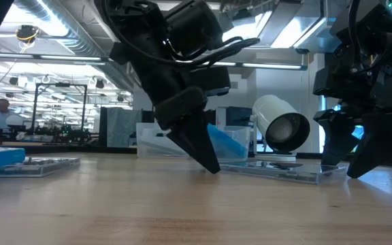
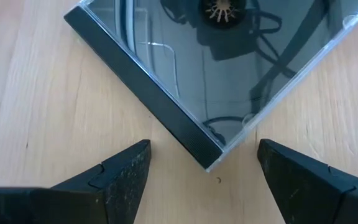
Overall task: Pick & place jewel cases by type
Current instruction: Put the right black CD Case into the left transparent bin
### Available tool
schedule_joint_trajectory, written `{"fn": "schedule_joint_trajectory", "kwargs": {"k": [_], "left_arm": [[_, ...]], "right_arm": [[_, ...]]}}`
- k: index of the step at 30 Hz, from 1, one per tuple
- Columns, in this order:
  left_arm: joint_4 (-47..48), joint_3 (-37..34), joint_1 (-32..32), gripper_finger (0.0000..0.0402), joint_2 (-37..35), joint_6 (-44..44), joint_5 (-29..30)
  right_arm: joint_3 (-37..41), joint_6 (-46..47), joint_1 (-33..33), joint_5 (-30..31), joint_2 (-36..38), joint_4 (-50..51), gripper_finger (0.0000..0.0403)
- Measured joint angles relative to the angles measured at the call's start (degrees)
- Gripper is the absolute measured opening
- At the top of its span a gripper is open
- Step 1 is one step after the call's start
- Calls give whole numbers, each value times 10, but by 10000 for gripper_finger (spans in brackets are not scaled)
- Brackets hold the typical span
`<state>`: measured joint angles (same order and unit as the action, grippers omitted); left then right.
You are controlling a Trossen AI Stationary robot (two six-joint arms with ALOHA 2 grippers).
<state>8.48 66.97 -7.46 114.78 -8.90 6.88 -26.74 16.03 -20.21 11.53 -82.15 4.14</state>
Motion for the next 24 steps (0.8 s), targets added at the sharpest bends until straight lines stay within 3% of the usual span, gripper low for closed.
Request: {"fn": "schedule_joint_trajectory", "kwargs": {"k": [3, 10, 24], "left_arm": [[7, 0, 1, 294, 0, 4, 4], [14, 1, 20, 294, 0, 11, -50], [-3, 0, 12, 294, 0, 96, -48]], "right_arm": [[0, -3, 0, 0, 0, -1, 273], [1, -16, 0, 4, -2, -30, 273], [1, -18, 0, 22, 0, -30, 273]]}}
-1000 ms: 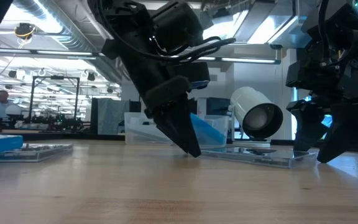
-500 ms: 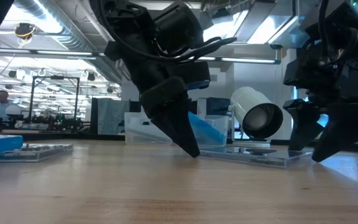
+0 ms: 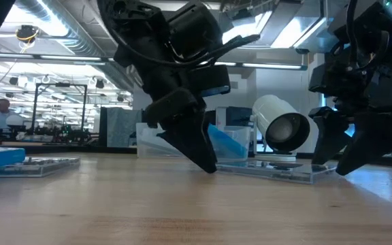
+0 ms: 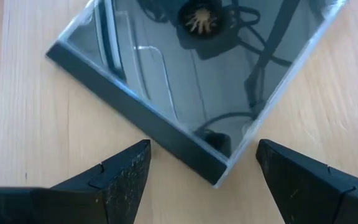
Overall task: Pick & place jewel cases by type
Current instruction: Put the right black CD Case into the left transparent bin
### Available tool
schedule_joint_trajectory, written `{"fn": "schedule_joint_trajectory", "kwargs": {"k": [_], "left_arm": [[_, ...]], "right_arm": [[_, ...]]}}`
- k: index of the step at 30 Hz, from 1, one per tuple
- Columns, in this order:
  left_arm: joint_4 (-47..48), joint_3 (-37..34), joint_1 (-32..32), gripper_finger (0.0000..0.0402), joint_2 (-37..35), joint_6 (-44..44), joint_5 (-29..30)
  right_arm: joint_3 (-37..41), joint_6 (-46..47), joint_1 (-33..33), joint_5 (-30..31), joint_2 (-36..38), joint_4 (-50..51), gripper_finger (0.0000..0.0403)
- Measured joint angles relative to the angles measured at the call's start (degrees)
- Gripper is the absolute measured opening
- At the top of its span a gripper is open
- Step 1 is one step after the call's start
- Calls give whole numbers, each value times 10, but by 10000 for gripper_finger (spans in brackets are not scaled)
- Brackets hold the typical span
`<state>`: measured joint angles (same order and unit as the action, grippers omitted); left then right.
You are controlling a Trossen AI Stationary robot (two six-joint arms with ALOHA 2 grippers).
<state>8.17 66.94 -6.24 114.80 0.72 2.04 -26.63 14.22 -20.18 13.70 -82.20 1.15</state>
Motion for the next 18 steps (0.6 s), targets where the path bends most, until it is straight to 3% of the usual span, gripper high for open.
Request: {"fn": "schedule_joint_trajectory", "kwargs": {"k": [5, 13, 18], "left_arm": [[-20, 0, -5, 294, 2, 41, 10], [-34, 1, 7, 290, 25, -1, -28], [-42, 1, 8, 269, 26, 19, -34]], "right_arm": [[0, -13, -1, -1, 0, 2, 273], [0, -13, -1, -2, 0, 1, 273], [0, -13, -1, -4, 1, 3, 273]]}}
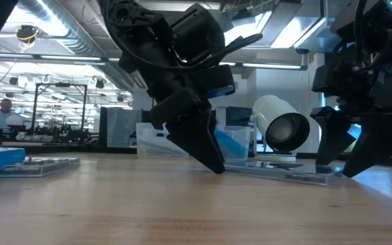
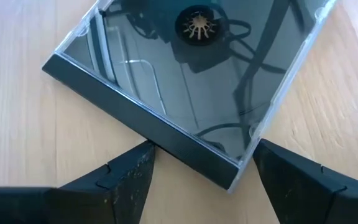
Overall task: Pick & place jewel cases by type
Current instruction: Put the right black CD Case into the left transparent bin
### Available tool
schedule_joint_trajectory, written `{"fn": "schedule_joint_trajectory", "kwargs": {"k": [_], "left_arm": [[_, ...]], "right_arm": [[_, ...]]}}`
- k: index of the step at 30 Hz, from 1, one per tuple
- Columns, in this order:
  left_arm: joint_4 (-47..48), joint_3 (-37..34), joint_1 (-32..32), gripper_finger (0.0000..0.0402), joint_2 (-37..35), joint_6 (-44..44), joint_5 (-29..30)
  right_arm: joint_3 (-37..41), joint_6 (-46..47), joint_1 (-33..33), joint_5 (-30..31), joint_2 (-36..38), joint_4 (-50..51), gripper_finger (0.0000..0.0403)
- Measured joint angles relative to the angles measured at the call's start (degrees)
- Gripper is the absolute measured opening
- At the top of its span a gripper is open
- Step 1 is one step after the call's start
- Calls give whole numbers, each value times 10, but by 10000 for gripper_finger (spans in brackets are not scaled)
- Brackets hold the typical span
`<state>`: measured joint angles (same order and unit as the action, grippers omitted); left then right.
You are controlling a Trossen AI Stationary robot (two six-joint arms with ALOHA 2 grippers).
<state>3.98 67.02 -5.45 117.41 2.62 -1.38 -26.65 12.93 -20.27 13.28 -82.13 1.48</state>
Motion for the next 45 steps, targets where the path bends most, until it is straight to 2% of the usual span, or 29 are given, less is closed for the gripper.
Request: {"fn": "schedule_joint_trajectory", "kwargs": {"k": [4, 18, 36, 45], "left_arm": [[-7, -2, 1, 257, -11, 10, -9], [-15, -3, -4, 255, -21, 43, -4], [-8, -1, -36, 255, -34, 93, 100], [-4, 0, -46, 255, -55, 89, 113]], "right_arm": [[0, 0, 0, -1, 0, 1, 273], [0, 0, 0, -1, 0, 4, 273], [-1, 2, 0, 0, 0, 9, 273], [-2, 1, 0, 0, 0, 11, 273]]}}
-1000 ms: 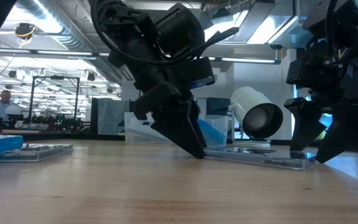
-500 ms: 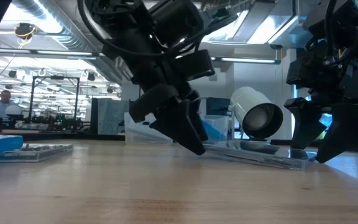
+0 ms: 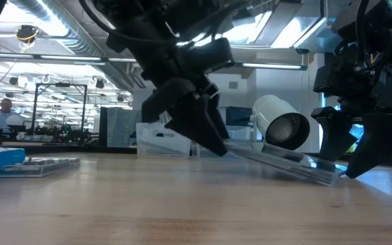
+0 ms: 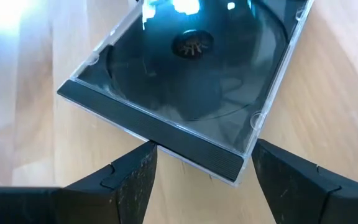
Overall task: Pick & place jewel cases by type
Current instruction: Put the right black CD Case into the left transparent bin
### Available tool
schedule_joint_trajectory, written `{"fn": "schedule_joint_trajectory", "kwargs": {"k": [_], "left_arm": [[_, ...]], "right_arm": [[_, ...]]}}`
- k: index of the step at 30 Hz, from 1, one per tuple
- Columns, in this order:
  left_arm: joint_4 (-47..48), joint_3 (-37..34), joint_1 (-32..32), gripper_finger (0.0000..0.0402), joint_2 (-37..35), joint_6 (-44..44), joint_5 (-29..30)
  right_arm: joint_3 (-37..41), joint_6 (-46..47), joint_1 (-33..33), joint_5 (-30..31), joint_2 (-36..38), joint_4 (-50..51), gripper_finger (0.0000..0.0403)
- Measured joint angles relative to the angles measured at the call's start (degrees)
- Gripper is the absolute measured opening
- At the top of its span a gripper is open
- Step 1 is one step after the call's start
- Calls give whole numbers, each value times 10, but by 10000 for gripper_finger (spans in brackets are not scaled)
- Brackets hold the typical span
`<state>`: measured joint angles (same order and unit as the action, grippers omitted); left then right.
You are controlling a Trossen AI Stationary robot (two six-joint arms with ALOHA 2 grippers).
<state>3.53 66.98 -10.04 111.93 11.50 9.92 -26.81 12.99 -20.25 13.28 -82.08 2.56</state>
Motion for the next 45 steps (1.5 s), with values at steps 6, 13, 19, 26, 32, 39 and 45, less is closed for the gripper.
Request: {"fn": "schedule_joint_trajectory", "kwargs": {"k": [6, 13, 19, 26, 32, 39, 45], "left_arm": [[-3, 0, -11, 255, -10, 13, 22], [-24, 1, -23, 255, -33, 44, 40], [-68, 3, -24, 255, -40, 52, 37], [-76, 2, -26, 255, -35, 141, 86], [-109, 2, -25, 255, -30, 268, 93], [-154, 1, -25, 255, -29, 357, 93], [-165, 0, -21, 255, -28, 387, 95]], "right_arm": [[0, 0, 0, 0, 0, 1, 273], [0, -4, 0, 0, 0, 0, 273], [0, -16, 0, 2, 0, -4, 273], [1, -38, 1, 12, -1, -15, 273], [1, -55, 3, 17, -2, -17, 273], [1, -63, 3, 15, -1, -21, 273], [0, -74, 3, 14, 0, -21, 273]]}}
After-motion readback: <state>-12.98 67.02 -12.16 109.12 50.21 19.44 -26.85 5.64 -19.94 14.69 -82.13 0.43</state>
